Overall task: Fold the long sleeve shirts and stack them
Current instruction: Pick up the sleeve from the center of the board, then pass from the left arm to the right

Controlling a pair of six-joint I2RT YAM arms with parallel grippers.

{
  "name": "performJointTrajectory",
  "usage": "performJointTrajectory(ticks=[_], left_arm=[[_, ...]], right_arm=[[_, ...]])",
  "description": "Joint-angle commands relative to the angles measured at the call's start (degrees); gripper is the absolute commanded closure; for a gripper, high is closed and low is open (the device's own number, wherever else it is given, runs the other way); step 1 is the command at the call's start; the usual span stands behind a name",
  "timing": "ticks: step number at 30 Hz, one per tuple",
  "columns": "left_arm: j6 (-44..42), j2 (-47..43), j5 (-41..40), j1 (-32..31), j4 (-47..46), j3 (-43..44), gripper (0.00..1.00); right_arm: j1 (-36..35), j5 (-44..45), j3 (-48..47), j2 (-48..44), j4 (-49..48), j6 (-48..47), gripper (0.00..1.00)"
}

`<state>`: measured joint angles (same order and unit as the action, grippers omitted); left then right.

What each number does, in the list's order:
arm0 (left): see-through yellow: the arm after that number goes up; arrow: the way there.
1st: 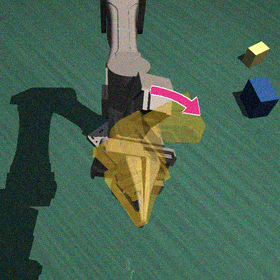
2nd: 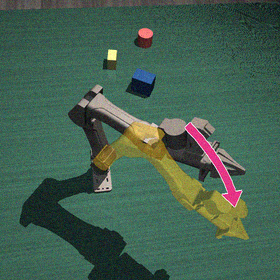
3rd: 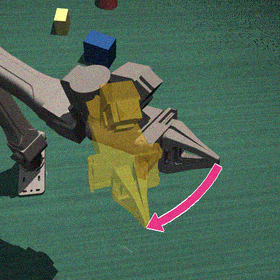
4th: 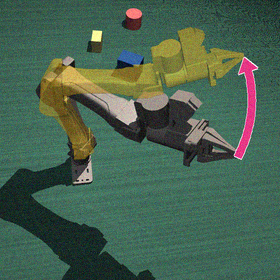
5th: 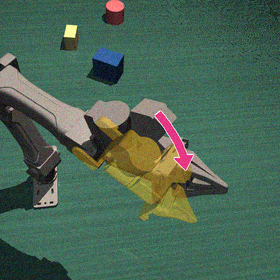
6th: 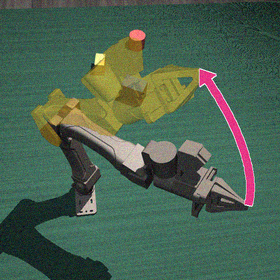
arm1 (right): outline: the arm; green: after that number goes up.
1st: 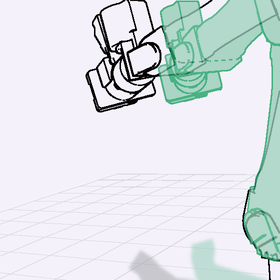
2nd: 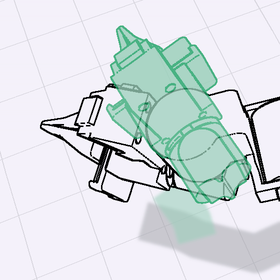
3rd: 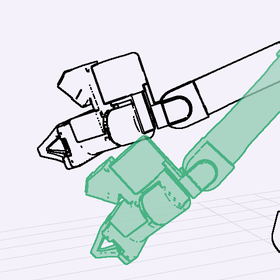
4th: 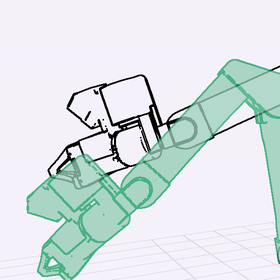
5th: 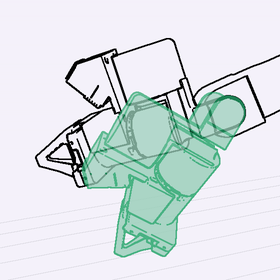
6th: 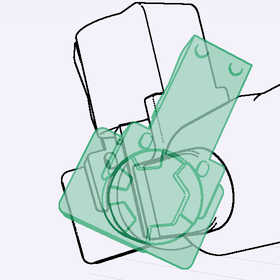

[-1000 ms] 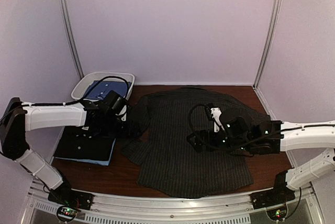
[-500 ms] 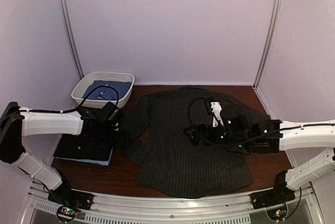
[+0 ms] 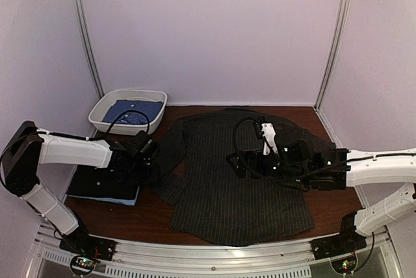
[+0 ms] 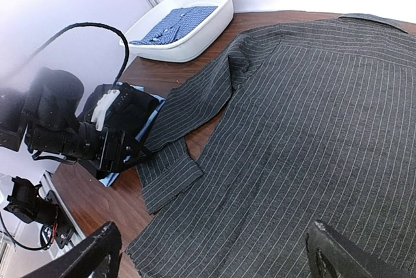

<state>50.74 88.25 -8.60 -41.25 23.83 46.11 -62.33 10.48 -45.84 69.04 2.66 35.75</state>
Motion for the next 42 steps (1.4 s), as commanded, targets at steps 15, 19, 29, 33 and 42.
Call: performJointTrajectory(ticks=[15,19,29,33,42], left_arm=[[-0.76,1.62,-0.87,-1.7,-2.5,-1.11,0.8],[-2.51,-0.24,0.26,-2.25,-2.29,1.09,0.98],[-5.05,-4.66,10.28,-2.24,0.64,9.85,1.0],[-3.16,-4.94,14.81,-2.17,-0.14,12.88,1.0],[-0.12,-1.58,21.37,-0.87,-5.1,17.01,1.0]], right_arm=[[0.38,-1.99,-1.35,4.77,-4.83,-1.14,0.0],[0.29,-4.35,-1.77,7.37,-7.03,-2.53,0.0],[0.06,-9.84,-3.7,15.44,-16.65,-5.97,0.0],[-0.27,-10.37,-4.83,18.68,-20.93,-6.51,0.0],[-0.52,-14.34,-6.96,25.7,-27.57,-7.84,0.0]])
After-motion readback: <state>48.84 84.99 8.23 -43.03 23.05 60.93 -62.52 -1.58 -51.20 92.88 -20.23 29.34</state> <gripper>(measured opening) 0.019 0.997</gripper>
